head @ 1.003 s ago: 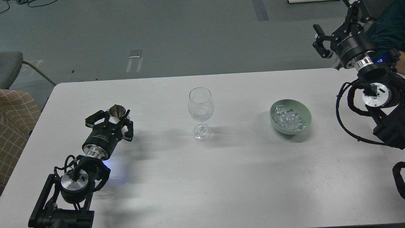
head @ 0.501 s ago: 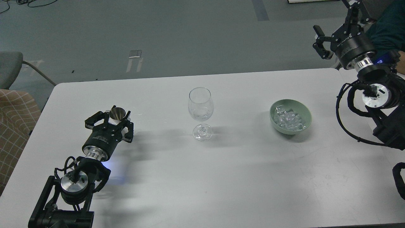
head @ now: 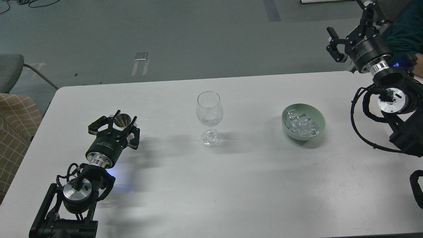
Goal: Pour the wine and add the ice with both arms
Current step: 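Open the left gripper to release the jigger and withdraw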
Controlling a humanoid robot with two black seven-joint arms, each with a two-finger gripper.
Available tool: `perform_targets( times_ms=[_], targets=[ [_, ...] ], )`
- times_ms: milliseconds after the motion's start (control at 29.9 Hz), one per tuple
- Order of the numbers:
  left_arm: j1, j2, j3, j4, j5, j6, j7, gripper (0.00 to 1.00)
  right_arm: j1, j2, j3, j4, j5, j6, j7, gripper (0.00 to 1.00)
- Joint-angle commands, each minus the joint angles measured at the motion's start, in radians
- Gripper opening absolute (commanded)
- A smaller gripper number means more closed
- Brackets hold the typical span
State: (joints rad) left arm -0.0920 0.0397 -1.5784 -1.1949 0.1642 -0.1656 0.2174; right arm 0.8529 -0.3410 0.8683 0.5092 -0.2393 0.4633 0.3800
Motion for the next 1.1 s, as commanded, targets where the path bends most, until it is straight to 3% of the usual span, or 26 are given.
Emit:
perform_targets(
  times_ms=[0, 769, 869, 936, 969, 1070],
  targets=[
    [0.000, 0.000, 0.002, 0.000, 0.001, 0.001, -0.001, 0.52, 0.000, 0.000, 0.000, 0.002, 0.000, 0.000, 0.000, 1.00],
    [-0.005, 0.003, 0.008, 0.001, 0.012, 0.009, 0.000, 0.60, 0.000, -0.001, 0.000, 0.000, 0.000, 0.000, -0.001, 1.00],
    [-0.006, 0.005, 0.008, 0.001, 0.014, 0.009, 0.002, 0.65, 0.000, -0.001, 0.000, 0.000, 0.000, 0.000, -0.001, 1.00],
    [-0.006, 0.005, 0.008, 0.001, 0.014, 0.009, 0.007, 0.76, 0.000, -0.001, 0.000, 0.000, 0.000, 0.000, 0.000, 1.00],
    [-0.006, 0.005, 0.008, 0.001, 0.014, 0.009, 0.007, 0.76, 0.000, -0.001, 0.000, 0.000, 0.000, 0.000, 0.000, 1.00],
    [-0.008, 0.006, 0.005, 0.000, 0.009, 0.009, 0.011, 0.97, 0.000, -0.001, 0.000, 0.000, 0.000, 0.000, -0.001, 1.00]
  ],
)
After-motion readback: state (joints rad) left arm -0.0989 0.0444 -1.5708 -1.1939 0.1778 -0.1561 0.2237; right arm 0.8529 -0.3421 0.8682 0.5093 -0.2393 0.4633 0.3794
